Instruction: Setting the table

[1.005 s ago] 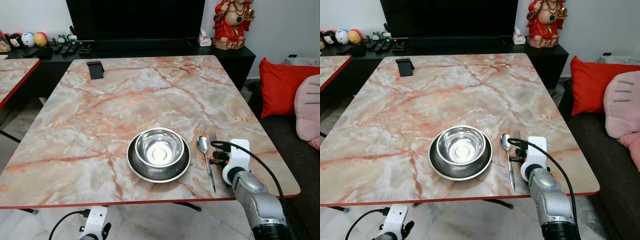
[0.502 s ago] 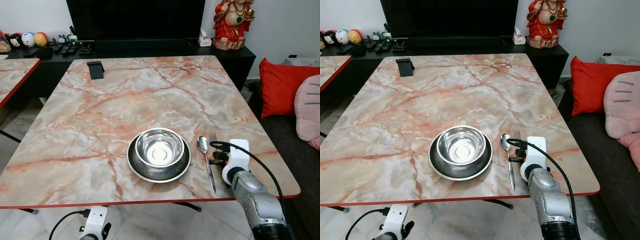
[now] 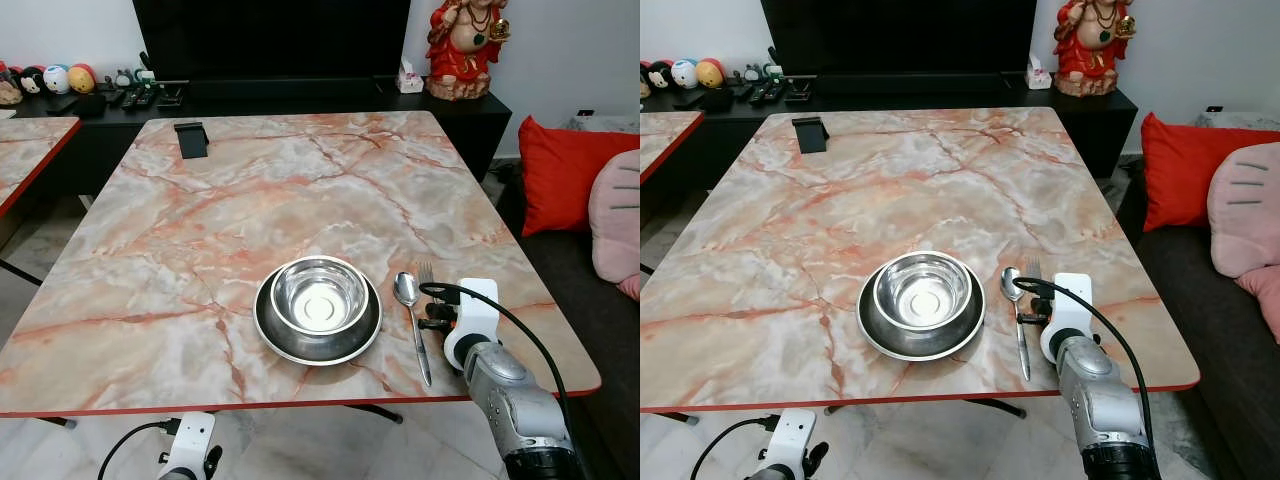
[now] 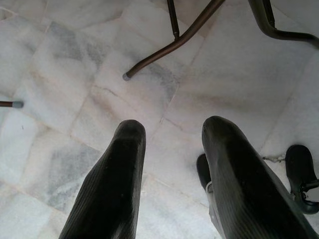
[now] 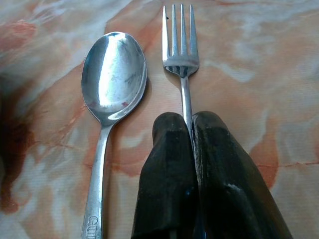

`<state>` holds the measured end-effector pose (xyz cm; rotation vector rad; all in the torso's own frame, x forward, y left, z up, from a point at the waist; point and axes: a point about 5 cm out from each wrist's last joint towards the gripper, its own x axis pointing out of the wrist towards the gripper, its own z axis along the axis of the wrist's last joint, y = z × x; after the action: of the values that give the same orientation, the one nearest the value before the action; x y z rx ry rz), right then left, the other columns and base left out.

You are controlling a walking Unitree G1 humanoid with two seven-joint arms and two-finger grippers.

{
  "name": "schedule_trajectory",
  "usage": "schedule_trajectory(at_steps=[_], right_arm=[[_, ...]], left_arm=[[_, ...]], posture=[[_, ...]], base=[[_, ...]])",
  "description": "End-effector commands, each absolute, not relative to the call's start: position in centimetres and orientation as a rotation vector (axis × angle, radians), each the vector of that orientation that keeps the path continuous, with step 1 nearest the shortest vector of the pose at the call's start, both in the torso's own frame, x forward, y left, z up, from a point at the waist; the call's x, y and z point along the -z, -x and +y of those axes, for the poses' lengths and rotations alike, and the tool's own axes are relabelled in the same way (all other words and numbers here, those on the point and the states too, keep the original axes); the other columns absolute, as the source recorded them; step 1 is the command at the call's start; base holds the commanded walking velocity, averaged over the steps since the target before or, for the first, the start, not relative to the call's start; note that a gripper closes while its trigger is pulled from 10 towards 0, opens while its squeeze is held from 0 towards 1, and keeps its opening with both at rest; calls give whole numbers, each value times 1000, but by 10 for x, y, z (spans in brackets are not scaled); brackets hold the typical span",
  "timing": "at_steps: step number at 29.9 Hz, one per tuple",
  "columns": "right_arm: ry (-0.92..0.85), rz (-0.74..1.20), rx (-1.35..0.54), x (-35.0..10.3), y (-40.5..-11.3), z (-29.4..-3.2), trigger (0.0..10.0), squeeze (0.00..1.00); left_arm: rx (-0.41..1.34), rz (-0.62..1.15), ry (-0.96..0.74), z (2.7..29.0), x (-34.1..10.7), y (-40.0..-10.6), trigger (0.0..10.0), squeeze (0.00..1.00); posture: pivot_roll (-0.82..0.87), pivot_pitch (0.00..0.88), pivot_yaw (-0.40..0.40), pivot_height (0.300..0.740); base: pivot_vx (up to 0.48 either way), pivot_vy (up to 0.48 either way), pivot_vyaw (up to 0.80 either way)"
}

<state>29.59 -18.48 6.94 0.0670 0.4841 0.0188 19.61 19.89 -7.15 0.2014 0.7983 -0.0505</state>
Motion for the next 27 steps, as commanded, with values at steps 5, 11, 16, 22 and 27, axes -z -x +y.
schedule_trajectory(at_steps=[5, 11, 16, 22, 27], right_arm=[[-68, 522, -20, -64, -294, -184, 10000, 863], [-69, 522, -23, -64, -294, -184, 10000, 1000], [-69, 522, -24, -65, -294, -183, 10000, 1000], [-64, 521, -21, -65, -294, -184, 10000, 161], [-58, 518, -2, -65, -294, -186, 10000, 0]], left_arm=[[41, 816, -209, 202, 73, -193, 10000, 0], [42, 813, -212, 202, 72, -194, 10000, 0], [44, 809, -212, 201, 72, -195, 10000, 0], [45, 806, -212, 200, 72, -196, 10000, 0], [46, 804, -211, 200, 71, -197, 10000, 0]], posture=[[-46, 0, -9, 740], [-46, 0, -9, 740], [-46, 0, -9, 740], [-47, 0, -9, 740], [-46, 0, -8, 740]], base=[[0, 0, 0], [0, 0, 0], [0, 0, 0], [0, 0, 0], [0, 0, 0]])
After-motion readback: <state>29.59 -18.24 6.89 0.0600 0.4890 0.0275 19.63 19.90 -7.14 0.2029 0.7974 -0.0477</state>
